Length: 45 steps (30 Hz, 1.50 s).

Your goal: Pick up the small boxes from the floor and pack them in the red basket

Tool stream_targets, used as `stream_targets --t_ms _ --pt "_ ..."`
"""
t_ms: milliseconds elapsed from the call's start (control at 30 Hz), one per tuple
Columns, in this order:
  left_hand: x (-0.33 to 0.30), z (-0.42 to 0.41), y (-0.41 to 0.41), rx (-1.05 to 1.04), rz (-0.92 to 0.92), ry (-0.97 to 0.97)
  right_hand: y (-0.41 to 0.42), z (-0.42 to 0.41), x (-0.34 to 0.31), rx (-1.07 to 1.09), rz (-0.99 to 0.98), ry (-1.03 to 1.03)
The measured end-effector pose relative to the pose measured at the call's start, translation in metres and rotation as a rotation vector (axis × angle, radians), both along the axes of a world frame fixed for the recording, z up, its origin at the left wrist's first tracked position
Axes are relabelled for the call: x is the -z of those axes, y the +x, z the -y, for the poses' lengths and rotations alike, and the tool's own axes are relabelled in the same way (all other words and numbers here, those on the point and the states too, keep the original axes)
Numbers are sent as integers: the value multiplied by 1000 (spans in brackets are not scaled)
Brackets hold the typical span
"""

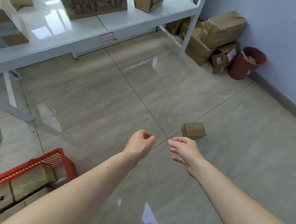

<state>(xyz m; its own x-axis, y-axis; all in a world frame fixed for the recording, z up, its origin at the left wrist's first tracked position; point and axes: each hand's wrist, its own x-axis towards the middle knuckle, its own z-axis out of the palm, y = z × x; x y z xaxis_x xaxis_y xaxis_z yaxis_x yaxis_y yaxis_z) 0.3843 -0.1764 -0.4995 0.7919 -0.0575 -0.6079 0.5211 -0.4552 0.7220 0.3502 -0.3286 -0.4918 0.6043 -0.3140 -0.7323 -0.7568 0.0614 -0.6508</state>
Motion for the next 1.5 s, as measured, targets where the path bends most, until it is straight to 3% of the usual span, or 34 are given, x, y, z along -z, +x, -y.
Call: stream_targets --t_ms 767,1100,1500 --pt "107 237 170 119 -112 44 157 250 109 199 -126 -102" --pt "200 296 183 50 -245 98 189 323 211 15 -203 -239" --pt "364 359 171 -18 -329 51 201 377 383 -198 -333 -226"
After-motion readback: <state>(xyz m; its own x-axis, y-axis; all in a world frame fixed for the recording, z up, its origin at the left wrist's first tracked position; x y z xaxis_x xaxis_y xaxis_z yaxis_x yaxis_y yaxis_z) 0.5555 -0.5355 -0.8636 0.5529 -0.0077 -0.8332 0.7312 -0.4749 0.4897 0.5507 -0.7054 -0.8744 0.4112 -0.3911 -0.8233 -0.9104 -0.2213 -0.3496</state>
